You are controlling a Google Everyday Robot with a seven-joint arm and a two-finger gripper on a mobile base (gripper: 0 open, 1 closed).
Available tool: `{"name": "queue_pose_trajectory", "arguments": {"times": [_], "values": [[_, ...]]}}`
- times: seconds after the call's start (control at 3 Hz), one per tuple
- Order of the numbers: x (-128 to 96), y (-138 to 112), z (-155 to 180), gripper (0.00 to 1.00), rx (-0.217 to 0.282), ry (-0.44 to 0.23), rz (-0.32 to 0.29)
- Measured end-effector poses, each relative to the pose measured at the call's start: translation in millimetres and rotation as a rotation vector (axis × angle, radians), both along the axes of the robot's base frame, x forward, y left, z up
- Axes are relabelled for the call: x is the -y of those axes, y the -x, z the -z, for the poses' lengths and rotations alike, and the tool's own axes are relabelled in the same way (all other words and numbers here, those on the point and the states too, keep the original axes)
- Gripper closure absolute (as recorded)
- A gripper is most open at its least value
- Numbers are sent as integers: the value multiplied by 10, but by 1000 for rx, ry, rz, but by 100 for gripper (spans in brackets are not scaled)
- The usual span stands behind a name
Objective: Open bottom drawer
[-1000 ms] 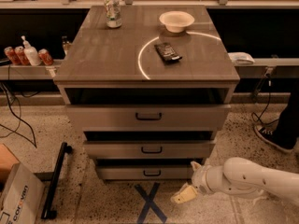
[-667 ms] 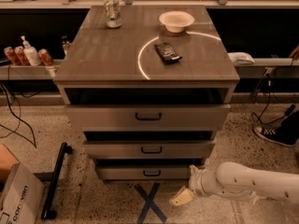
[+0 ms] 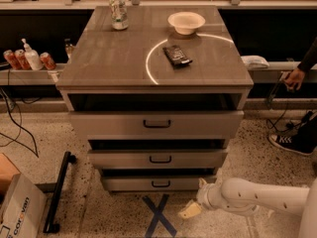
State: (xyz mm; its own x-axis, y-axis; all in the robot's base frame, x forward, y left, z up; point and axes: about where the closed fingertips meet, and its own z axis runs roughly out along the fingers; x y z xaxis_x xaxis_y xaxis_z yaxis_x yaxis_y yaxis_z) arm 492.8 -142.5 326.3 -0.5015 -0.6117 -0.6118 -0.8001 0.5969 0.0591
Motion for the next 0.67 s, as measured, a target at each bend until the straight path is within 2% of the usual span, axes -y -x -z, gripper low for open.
{"name": "queue_pose_trajectory", "arguments": {"times": [0.67], "values": [[29,-427,578,0,8,-58,-1]]}}
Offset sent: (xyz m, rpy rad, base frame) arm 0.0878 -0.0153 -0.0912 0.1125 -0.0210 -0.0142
